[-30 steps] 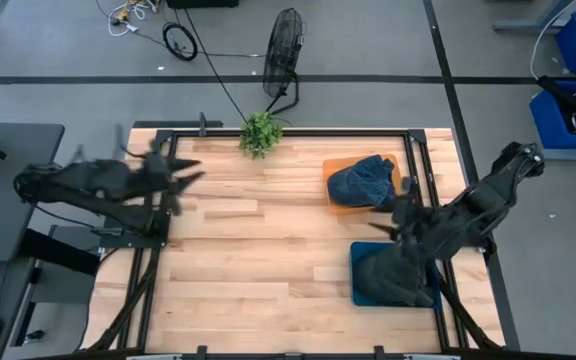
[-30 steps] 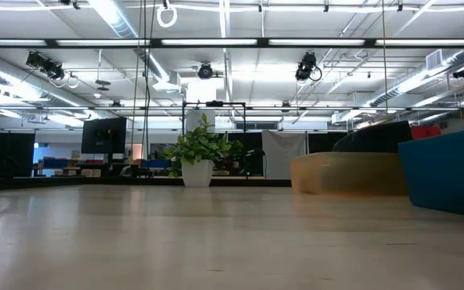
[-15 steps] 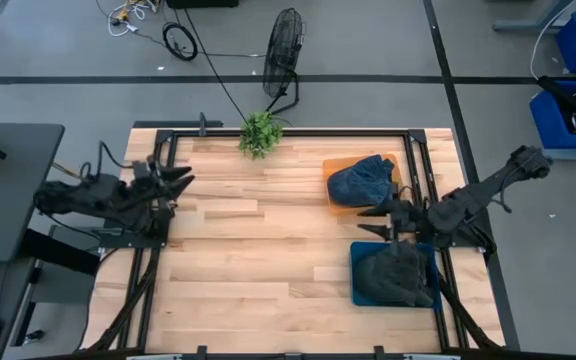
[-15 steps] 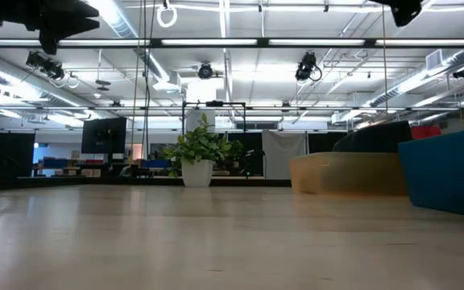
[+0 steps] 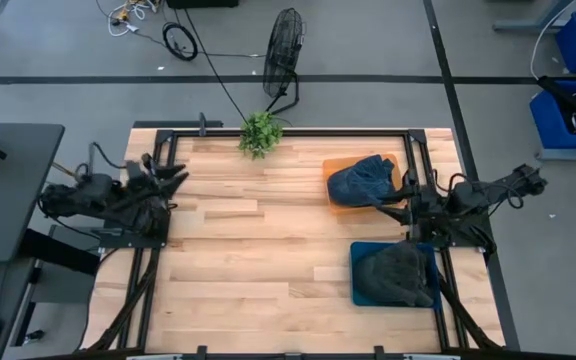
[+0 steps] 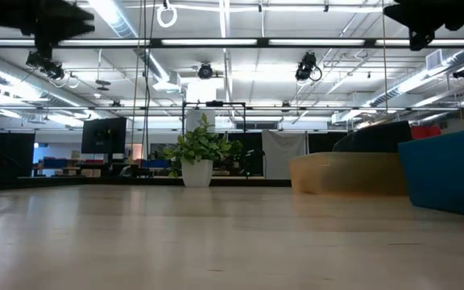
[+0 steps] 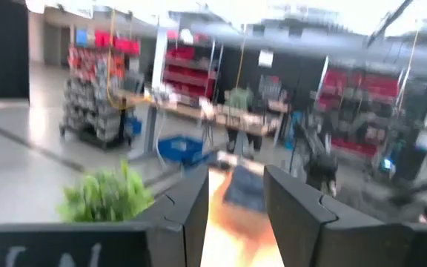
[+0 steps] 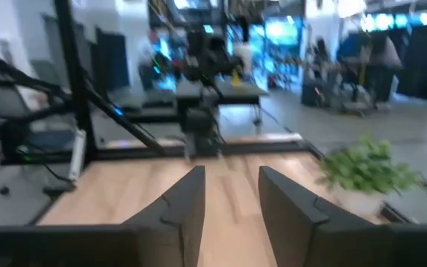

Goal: Pick & Place hat
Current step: Return to Home Position

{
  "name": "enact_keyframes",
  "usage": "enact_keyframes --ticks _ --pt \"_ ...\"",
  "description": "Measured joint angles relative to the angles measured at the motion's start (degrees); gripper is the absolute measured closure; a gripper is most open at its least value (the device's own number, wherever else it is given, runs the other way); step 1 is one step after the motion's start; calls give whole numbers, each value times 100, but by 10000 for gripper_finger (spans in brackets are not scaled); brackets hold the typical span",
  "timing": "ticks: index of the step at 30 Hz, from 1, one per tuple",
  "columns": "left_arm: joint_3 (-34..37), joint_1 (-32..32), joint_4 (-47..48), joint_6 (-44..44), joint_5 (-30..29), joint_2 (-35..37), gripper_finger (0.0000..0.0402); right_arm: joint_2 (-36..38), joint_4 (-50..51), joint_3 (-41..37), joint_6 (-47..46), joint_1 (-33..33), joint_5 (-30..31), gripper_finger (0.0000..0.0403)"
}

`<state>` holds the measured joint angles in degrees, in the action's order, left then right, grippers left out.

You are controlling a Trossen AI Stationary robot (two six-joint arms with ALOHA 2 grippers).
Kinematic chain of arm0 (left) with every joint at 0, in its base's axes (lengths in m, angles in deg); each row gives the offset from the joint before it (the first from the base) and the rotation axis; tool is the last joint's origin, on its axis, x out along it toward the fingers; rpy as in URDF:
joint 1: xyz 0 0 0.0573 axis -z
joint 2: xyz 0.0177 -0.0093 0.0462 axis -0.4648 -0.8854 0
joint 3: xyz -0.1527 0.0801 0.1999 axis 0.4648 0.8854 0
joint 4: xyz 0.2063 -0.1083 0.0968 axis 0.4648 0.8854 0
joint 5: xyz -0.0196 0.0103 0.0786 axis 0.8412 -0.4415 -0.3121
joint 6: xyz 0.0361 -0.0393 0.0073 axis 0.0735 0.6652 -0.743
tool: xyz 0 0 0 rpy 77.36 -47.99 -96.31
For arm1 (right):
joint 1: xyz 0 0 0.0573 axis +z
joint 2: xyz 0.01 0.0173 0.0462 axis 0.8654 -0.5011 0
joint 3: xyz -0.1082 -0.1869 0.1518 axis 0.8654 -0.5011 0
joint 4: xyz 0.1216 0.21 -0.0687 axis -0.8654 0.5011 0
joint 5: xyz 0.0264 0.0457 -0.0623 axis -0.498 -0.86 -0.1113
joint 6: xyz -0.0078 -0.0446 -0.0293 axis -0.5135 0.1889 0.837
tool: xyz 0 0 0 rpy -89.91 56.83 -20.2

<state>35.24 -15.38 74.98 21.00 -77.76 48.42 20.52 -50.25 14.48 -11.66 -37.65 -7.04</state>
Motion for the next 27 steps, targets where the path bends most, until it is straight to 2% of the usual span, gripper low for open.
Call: enact_keyframes --ticks 4,10,16,20,23,27 --pt "501 2 -14 530 -5 -15 269 561 -516 -521 370 0 -217 273" --pt "1336 -41 -624 872 -39 -19 269 1154 -188 -787 570 2 -257 273" --pt "1349 -295 -809 851 -61 -17 269 1458 167 -794 792 0 -271 273" --pt "1293 -563 -1115 526 -55 -15 269 1460 -277 -1007 942 -63 -601 273" --pt "1313 -787 -1157 535 315 -17 269 1460 -839 -1386 1183 -172 -911 273" --pt "1529 -1045 -1164 937 924 -21 269 1460 -1417 -1835 1294 -394 -971 273"
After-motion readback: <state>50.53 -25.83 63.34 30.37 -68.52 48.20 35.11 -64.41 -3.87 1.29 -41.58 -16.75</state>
